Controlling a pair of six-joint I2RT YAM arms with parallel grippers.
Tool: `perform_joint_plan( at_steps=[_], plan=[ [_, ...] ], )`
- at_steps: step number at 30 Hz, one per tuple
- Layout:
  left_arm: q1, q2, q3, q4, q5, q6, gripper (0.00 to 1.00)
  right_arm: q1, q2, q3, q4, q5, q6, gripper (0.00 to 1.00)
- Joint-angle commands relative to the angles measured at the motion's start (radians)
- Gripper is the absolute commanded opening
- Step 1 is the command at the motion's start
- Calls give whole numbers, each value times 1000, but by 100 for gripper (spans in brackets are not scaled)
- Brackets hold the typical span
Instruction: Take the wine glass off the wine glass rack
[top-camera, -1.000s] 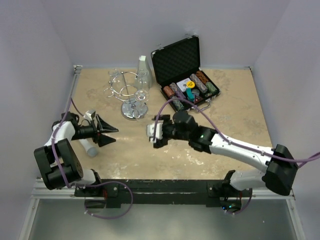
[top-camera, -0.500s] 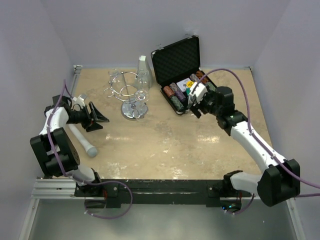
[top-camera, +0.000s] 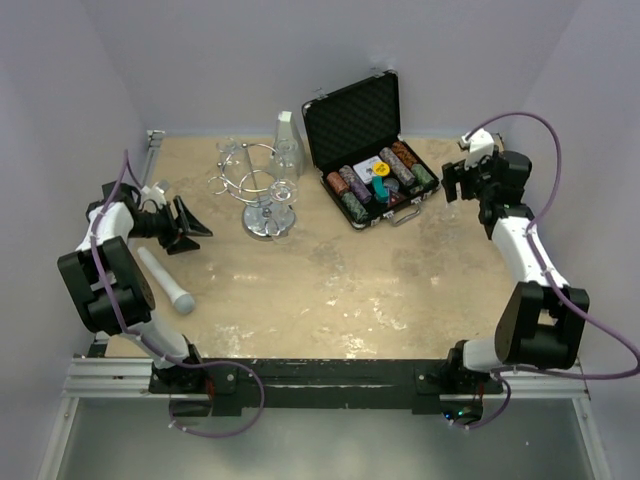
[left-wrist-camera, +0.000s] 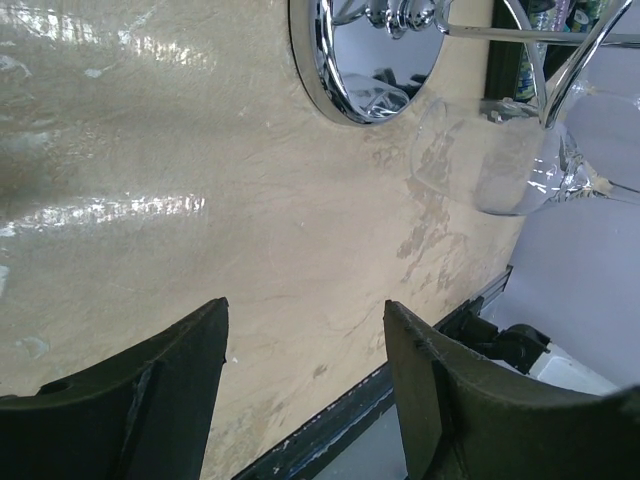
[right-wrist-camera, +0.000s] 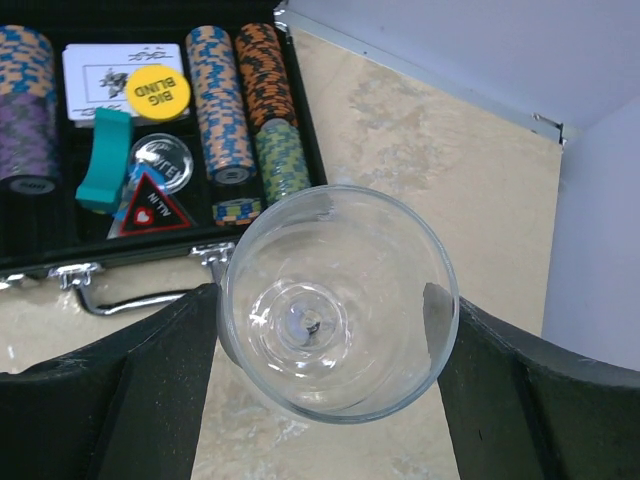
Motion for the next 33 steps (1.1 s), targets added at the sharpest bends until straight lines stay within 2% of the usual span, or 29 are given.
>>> perform_joint_plan(
  at_steps=[1, 8, 21, 33],
  plan=[
    [19, -2, 13, 46, 39, 33, 68, -45, 47, 78, 188, -7, 107, 45],
    [21, -9, -4, 51, 33, 36, 68, -101, 168, 132, 240, 11, 140, 45],
    [24, -39, -45, 57, 20, 45, 68, -110, 254, 181, 309, 28, 176, 46],
    [24, -65, -53, 74, 23, 32, 68, -110, 305, 181, 309, 51, 138, 49]
  ],
)
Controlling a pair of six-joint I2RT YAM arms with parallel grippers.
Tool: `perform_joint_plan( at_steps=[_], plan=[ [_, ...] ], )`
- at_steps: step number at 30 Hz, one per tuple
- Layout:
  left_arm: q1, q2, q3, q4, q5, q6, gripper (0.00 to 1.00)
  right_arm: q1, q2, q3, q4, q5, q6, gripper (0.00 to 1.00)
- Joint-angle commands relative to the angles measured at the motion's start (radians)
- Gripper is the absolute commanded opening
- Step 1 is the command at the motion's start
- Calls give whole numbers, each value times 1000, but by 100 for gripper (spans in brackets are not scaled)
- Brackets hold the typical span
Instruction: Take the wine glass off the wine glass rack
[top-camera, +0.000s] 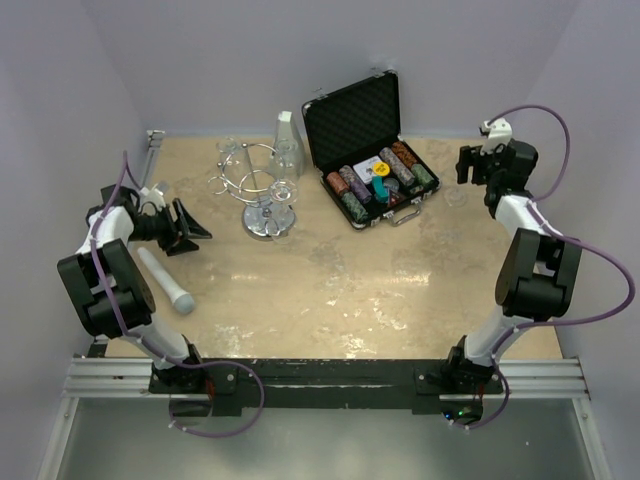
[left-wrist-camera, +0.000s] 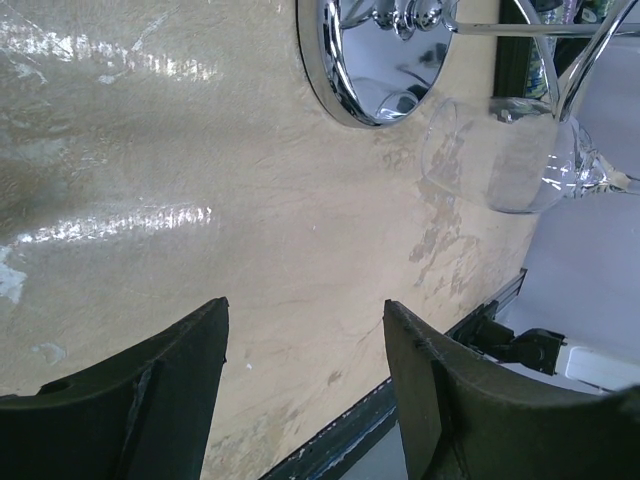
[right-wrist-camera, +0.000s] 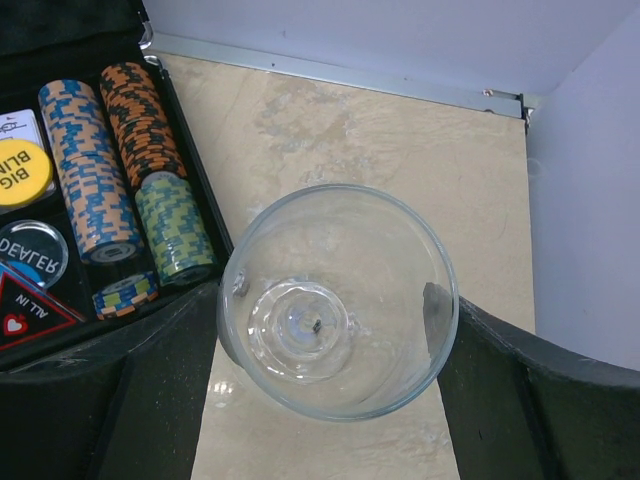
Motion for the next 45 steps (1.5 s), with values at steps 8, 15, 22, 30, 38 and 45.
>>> perform_joint_plan(
  at_steps=[8, 15, 22, 30, 38, 45],
  plan=[
    [11, -78, -41, 42, 21, 14, 69, -2, -19, 49, 54, 42, -9, 69],
    [11, -100, -87, 94, 21, 25, 70, -3, -61, 48, 7, 69, -1, 99],
    [11, -109, -135, 155, 26, 11, 70, -2, -113, 62, -65, 75, -6, 99],
    [9, -193, -182, 235, 29, 22, 71, -8, -237, 88, -165, 177, 79, 99],
    [11, -408, -284, 390, 70, 135, 73, 16, -490, 99, -265, 72, 27, 98],
    [11, -476, -319, 365, 20, 248, 73, 389, -598, 0, -288, -38, -99, 88]
  ],
)
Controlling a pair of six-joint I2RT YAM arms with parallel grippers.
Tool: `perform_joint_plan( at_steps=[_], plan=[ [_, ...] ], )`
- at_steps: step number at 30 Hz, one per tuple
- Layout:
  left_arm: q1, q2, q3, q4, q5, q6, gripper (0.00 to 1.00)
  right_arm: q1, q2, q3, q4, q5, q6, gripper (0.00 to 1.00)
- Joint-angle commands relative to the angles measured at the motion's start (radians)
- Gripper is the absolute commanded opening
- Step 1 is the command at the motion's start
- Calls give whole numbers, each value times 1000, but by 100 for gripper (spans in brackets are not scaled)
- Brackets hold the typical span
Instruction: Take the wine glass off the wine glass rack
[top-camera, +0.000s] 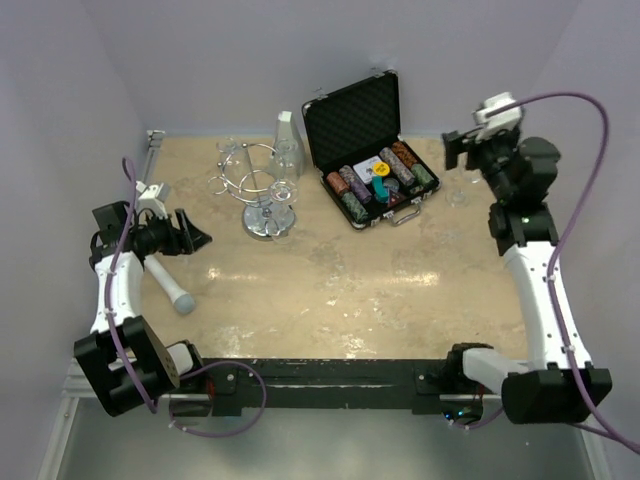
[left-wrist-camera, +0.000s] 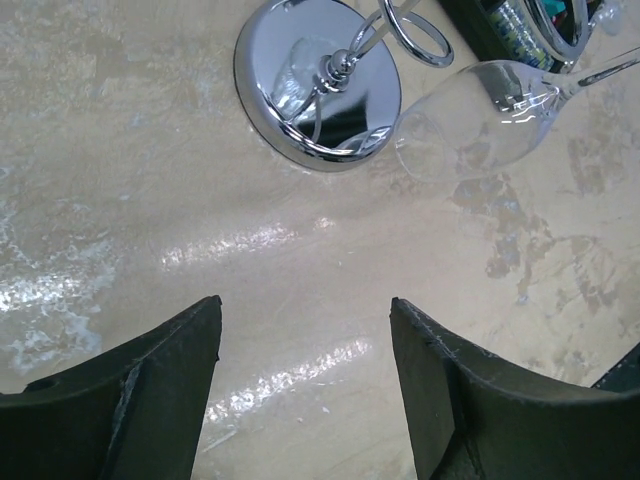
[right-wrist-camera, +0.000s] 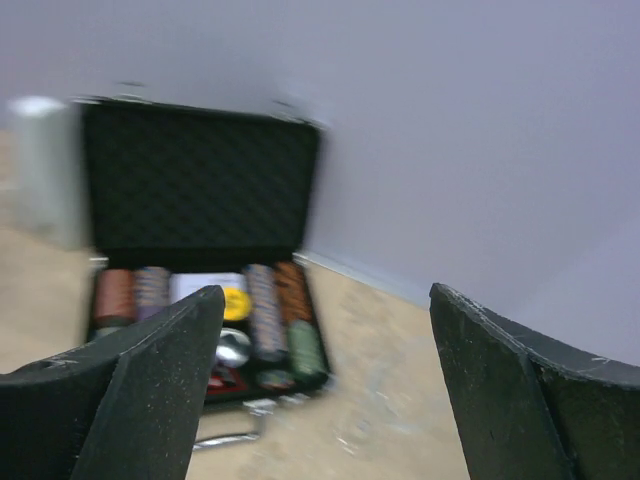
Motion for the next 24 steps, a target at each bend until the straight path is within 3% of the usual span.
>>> perform_joint_plan(
  at_steps=[1, 10, 24],
  plan=[
    [7, -21, -22, 36, -16, 86, 72, 277, -21, -68, -22, -116, -73, 86],
    [1, -40, 76, -75, -24, 72, 72, 556, 120, -137, 131, -252, -14, 58],
    [-4, 3, 299, -285, -165, 52, 71, 733, 380, -291, 697, -352, 21, 50]
  ],
)
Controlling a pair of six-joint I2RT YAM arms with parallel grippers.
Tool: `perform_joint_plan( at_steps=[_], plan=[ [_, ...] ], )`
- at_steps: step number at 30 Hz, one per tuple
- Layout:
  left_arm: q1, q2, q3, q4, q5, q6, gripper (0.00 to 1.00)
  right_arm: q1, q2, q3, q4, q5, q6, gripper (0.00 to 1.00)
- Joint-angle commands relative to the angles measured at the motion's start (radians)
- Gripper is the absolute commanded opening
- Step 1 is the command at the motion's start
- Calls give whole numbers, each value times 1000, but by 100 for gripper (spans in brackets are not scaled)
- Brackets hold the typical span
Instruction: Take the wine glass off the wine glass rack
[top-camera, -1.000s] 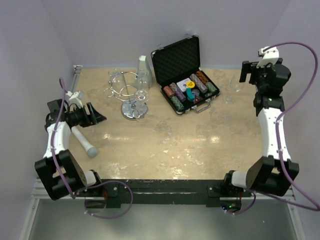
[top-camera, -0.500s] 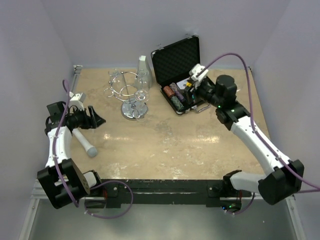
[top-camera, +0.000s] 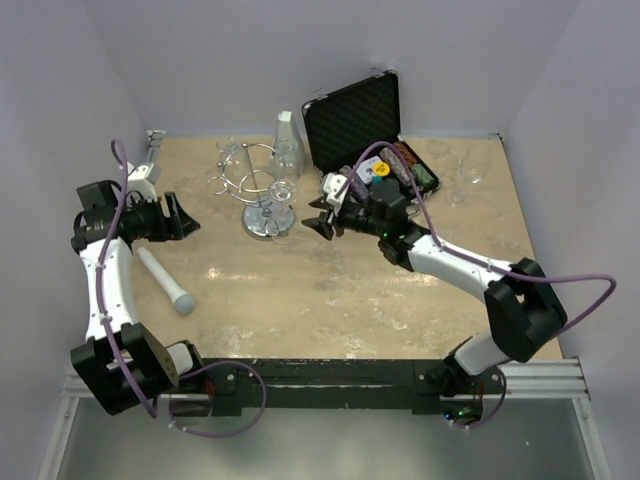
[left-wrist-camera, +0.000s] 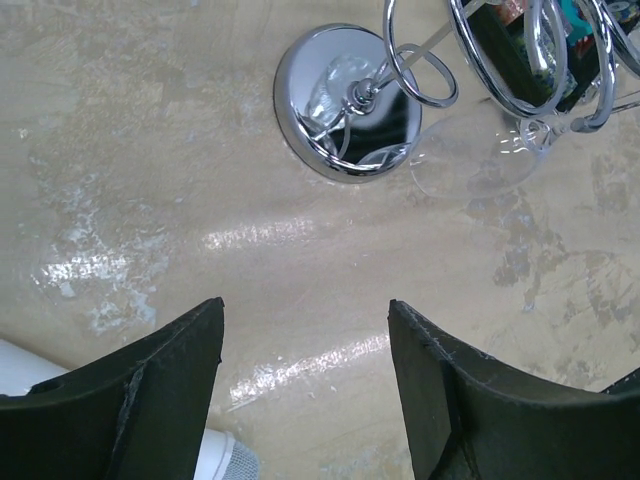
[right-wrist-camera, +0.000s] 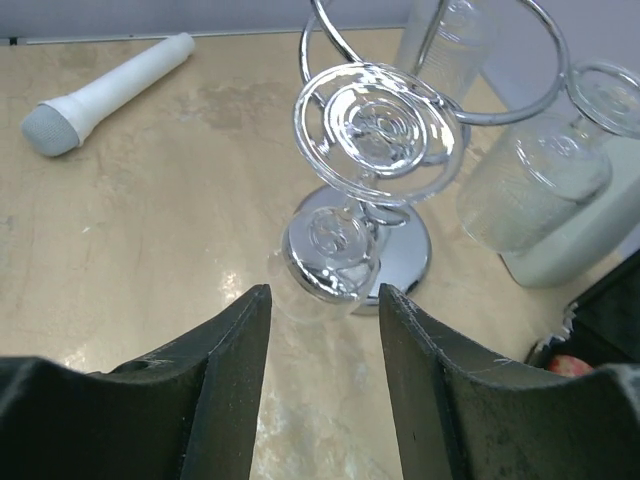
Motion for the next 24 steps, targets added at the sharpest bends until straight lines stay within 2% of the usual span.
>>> perform_joint_plan(
  at_steps=[1, 14, 24],
  plan=[
    [9, 4, 84, -63, -61, 23, 71, 23, 50, -8, 265, -51, 29, 50],
    [15, -26, 125, -43, -149, 35, 71, 30, 250, -12, 520, -62, 164, 48],
    [15, -42, 125, -38, -186, 29, 71, 32, 411, 95, 641, -42, 280, 46]
  ],
)
